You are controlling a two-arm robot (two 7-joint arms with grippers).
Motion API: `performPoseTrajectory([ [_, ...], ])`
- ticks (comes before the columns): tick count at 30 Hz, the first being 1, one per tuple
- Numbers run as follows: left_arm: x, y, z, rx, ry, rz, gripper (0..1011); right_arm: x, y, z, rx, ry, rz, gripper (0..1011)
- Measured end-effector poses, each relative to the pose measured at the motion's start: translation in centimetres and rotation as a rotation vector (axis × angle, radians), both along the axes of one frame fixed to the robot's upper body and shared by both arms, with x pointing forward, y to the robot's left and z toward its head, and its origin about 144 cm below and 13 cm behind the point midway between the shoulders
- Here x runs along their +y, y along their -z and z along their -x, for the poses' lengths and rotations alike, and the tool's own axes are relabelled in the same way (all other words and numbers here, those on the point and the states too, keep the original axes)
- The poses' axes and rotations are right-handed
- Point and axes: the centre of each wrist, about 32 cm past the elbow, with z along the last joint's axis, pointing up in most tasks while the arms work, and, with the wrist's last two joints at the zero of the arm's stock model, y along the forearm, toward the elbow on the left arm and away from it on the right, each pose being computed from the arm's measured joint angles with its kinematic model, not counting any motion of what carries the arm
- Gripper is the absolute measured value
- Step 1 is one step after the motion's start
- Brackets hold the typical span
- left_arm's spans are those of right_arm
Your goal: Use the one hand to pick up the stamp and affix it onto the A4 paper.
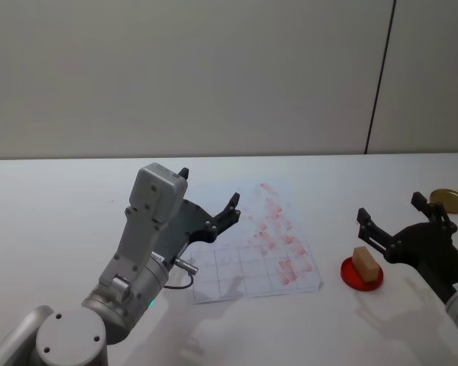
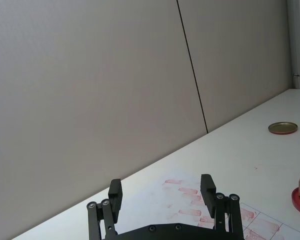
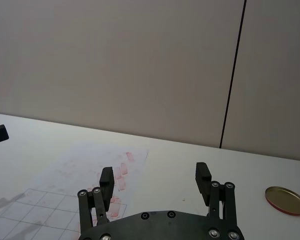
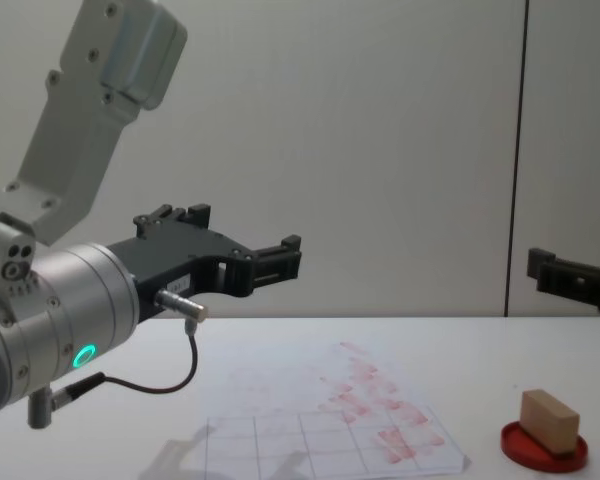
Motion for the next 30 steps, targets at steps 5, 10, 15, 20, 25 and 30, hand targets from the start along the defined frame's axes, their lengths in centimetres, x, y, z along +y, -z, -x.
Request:
performPoseTrajectory([
  [5, 0.0, 0.0, 0.0, 0.0, 0.0, 0.0, 993, -0.03, -0.02, -0.01, -0.001, 0.001, 0.0, 1001],
  [10, 0.0, 0.0, 0.0, 0.0, 0.0, 0.0, 993, -0.04, -0.03, -0.02, -0.001, 0.001, 0.0, 1001],
  [15, 0.0, 0.0, 0.0, 0.0, 0.0, 0.0, 993, -0.03, -0.04, -0.02, -0.002, 0.0, 0.0, 1001],
  [20, 0.0, 0.0, 0.0, 0.0, 0.0, 0.0, 993, -0.03, -0.05, -0.02, -0.002, 0.0, -0.001, 1001],
  [25, 0.0, 0.0, 0.0, 0.0, 0.0, 0.0, 993, -0.03, -0.05, -0.02, -0.002, 0.0, 0.0, 1001],
  [30, 0.0, 0.0, 0.0, 0.0, 0.0, 0.0, 993, -0.03, -0.05, -0.02, -0.002, 0.0, 0.0, 1001],
])
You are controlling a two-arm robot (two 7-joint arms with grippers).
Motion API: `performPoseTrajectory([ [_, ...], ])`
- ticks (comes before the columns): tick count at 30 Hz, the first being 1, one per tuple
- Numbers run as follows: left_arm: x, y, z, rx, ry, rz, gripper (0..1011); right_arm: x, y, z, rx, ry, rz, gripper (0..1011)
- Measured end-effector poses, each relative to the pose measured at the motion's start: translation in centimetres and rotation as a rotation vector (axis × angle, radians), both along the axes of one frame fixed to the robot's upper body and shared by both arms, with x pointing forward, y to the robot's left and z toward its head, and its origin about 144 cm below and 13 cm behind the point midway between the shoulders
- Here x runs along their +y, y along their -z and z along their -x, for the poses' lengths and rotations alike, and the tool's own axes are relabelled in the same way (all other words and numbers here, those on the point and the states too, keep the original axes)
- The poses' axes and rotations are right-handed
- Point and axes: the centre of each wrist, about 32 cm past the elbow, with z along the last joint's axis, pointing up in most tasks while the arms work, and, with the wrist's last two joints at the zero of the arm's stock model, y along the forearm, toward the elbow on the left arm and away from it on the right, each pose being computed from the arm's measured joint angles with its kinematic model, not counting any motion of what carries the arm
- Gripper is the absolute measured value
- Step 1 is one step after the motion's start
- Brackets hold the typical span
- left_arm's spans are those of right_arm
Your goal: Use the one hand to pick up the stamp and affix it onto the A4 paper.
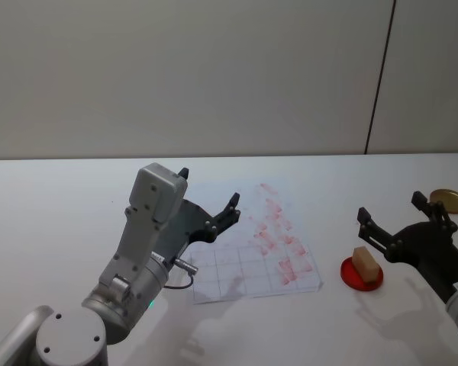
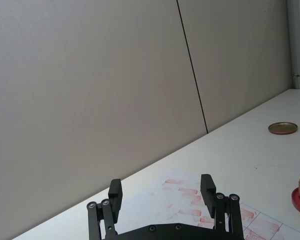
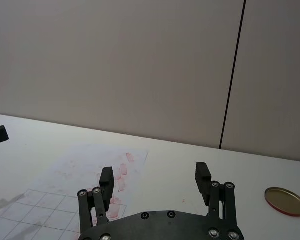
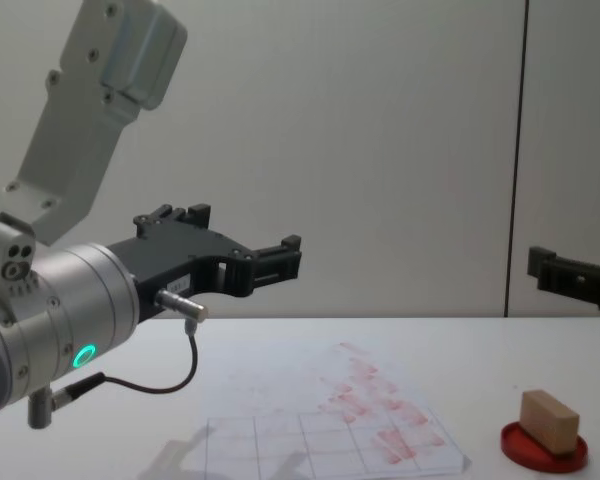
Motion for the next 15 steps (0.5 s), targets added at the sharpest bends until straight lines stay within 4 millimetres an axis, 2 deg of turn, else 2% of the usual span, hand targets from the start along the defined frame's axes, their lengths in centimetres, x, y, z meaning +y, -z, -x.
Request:
performPoseTrajectory([
  [15, 0.0, 0.0, 0.0, 0.0, 0.0, 0.0, 993, -0.12, -0.23, -0.28, 0.032, 0.015, -0.002, 1001],
])
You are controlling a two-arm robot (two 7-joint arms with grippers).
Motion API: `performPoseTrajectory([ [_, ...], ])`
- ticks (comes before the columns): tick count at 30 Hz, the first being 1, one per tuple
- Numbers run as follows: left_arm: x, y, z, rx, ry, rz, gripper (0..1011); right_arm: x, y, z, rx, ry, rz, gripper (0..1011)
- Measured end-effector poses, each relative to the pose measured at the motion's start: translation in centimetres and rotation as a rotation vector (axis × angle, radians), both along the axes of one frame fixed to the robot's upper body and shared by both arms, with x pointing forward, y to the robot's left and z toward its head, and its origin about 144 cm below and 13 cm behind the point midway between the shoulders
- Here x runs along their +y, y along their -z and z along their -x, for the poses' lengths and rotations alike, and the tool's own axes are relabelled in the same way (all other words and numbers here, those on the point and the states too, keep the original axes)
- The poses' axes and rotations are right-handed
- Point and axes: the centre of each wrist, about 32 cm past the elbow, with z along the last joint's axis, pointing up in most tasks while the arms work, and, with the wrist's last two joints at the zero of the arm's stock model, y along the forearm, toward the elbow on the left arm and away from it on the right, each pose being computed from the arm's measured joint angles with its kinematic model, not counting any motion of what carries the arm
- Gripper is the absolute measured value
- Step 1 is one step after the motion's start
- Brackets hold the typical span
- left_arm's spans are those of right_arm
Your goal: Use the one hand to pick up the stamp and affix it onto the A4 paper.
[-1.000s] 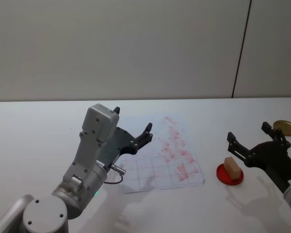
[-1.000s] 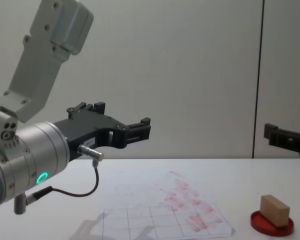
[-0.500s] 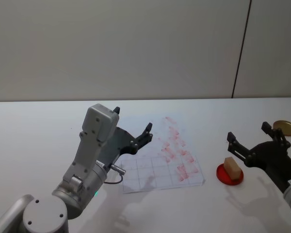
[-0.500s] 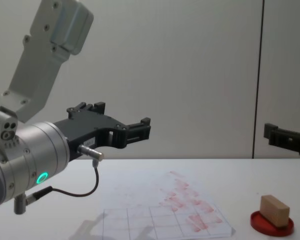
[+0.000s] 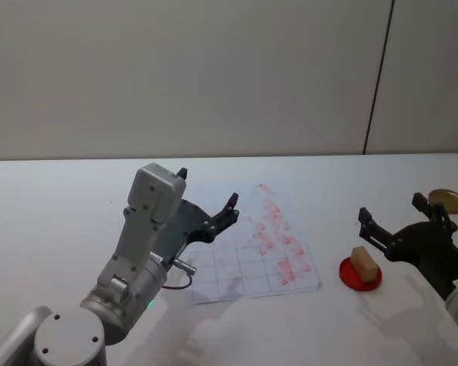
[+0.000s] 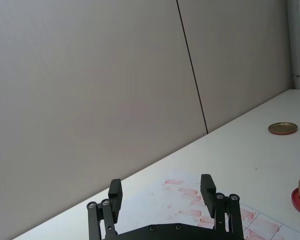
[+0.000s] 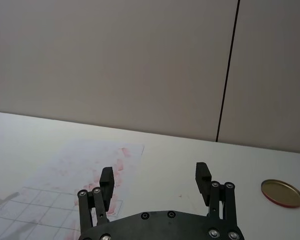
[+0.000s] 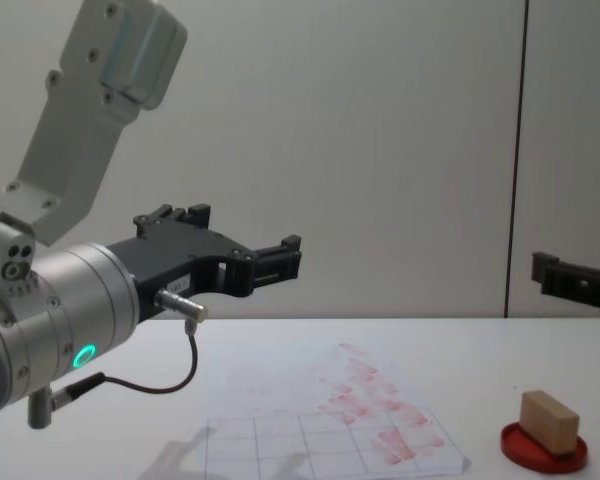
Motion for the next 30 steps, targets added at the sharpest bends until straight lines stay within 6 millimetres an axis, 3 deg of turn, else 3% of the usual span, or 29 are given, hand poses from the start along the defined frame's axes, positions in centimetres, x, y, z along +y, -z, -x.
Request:
performPoseTrajectory([
  [17, 0.0, 0.0, 0.0, 0.0, 0.0, 0.0, 993, -0.1, 0.7, -1.4, 0.171, 0.048, -0.008, 1001],
  [30, 0.0, 0.0, 0.0, 0.0, 0.0, 0.0, 993, 1.0, 2.1, -2.8, 0.272, 0.034, 0.012, 1001],
])
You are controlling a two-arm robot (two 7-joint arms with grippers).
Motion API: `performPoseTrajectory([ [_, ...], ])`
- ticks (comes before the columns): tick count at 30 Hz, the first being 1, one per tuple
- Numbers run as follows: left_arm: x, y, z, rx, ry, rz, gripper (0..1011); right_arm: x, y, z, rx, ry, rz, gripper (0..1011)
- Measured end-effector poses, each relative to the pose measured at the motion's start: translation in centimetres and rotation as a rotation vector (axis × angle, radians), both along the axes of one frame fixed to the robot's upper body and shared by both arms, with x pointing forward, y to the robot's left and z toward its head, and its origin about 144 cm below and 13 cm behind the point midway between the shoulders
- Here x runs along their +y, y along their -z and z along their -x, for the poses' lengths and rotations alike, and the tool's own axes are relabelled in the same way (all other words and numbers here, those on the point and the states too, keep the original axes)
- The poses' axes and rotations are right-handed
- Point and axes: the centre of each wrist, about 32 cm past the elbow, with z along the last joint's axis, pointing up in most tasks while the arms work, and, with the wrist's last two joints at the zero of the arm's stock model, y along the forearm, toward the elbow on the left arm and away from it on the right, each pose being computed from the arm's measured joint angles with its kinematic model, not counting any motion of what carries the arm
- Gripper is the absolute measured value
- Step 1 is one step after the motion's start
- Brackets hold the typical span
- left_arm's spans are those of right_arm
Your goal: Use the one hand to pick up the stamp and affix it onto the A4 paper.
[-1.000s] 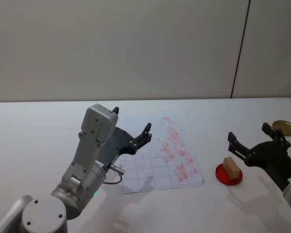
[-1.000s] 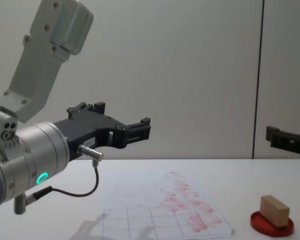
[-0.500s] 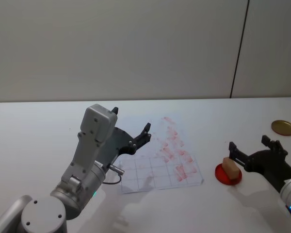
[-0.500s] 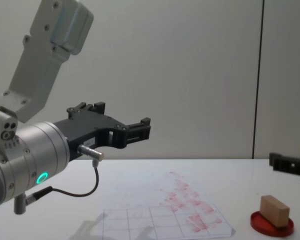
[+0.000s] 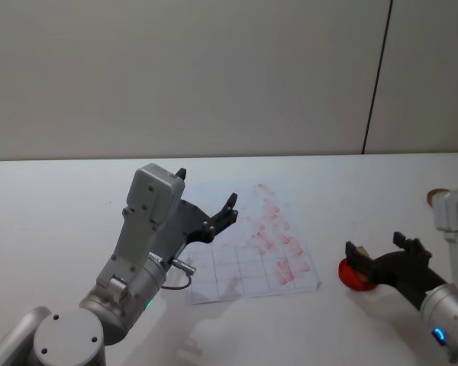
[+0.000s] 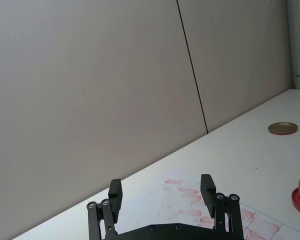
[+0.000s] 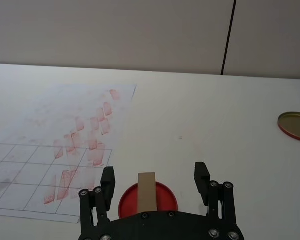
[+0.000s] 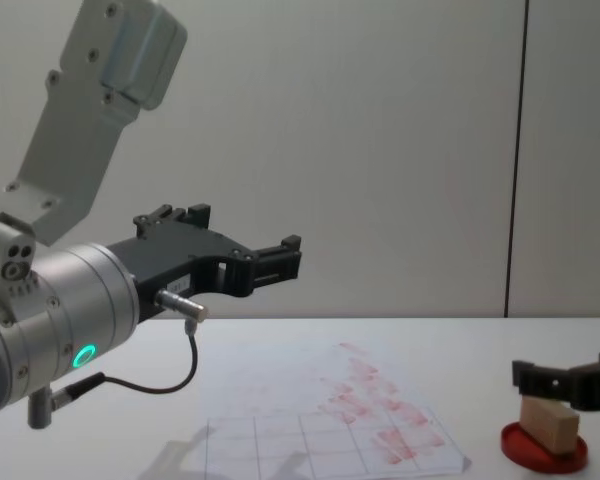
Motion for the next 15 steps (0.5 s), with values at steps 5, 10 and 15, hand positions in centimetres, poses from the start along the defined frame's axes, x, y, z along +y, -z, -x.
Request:
performPoseTrajectory([
  [5, 0.0, 0.0, 0.0, 0.0, 0.0, 0.0, 993, 0.38, 0.29, -0.35, 0.02, -0.008, 0.003, 906],
  [10, 0.0, 0.0, 0.0, 0.0, 0.0, 0.0, 993, 0.71, 0.62, -0.65, 0.042, -0.011, 0.007, 755],
  [15, 0.0, 0.0, 0.0, 0.0, 0.0, 0.0, 993, 0.92, 0.78, -0.8, 0.06, -0.01, 0.007, 616],
])
